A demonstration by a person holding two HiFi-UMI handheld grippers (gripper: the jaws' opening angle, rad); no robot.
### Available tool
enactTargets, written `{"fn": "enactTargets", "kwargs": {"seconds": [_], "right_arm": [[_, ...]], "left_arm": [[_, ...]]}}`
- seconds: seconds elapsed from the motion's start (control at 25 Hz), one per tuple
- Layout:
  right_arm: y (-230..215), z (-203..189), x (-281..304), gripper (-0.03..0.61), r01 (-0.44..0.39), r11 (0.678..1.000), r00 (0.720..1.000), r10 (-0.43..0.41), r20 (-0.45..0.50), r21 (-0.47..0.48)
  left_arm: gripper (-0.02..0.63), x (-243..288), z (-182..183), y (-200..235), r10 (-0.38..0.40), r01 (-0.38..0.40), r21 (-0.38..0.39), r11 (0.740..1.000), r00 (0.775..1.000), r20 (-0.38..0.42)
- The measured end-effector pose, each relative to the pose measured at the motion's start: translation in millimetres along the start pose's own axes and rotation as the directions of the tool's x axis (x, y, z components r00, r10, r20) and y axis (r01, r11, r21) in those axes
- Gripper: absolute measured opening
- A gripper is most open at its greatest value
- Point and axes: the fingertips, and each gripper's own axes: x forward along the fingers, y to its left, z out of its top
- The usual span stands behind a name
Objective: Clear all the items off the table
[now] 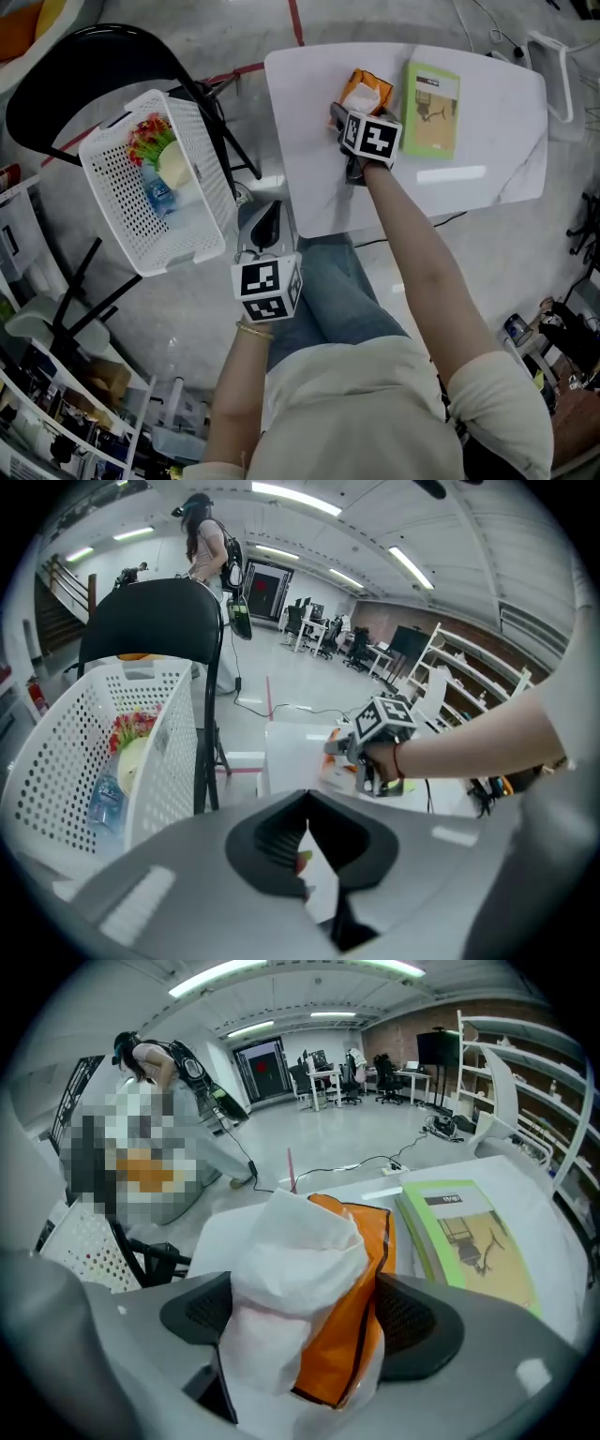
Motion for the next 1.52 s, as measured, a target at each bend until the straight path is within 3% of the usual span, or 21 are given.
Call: {"fn": "enactTargets", "kwargs": {"seconds": [0.24, 0.44, 0.72, 0.92, 1.28, 1.52], "right_arm": [[-5.5, -2.5, 6.1, 0.460, 0.065, 0.995, 0.998, -0.065, 0.002, -0.073], [-7.4, -3.1, 7.3, 0.449, 0.067, 0.994, 0.997, -0.069, -0.026, -0.083], [-4.9, -2.0, -2.7, 0.292, 0.080, 0.990, 0.995, -0.087, -0.052, -0.116], [-2.4, -2.7, -9.3, 0.224, 0.086, 0.985, 0.993, -0.096, -0.066, -0.151], [-0.6, -11.3, -25.8, 0.213, 0.072, 0.995, 0.994, -0.077, -0.079, -0.063], [8.0, -9.7, -49.3, 0.212, 0.063, 0.995, 0.996, -0.068, -0.063, -0.079]], "left_arm": [[0.009, 2.2, -4.1, -4.8, -0.005, 0.005, -0.001, 1.000, 1.000, -0.006], [0.009, 1.3, -3.7, -6.1, -0.006, 0.006, 0.005, 1.000, 1.000, -0.003], [0.009, -3.1, -2.2, -4.5, -0.004, 0.004, 0.004, 1.000, 1.000, 0.003], [0.009, -9.0, 3.7, -3.1, -0.006, 0.006, 0.006, 1.000, 1.000, 0.010], [0.009, -17.1, 16.6, 3.7, -0.005, 0.005, 0.004, 1.000, 0.999, 0.033], [0.009, -30.8, 27.5, 2.8, -0.010, 0.010, 0.010, 1.000, 0.999, 0.048]]}}
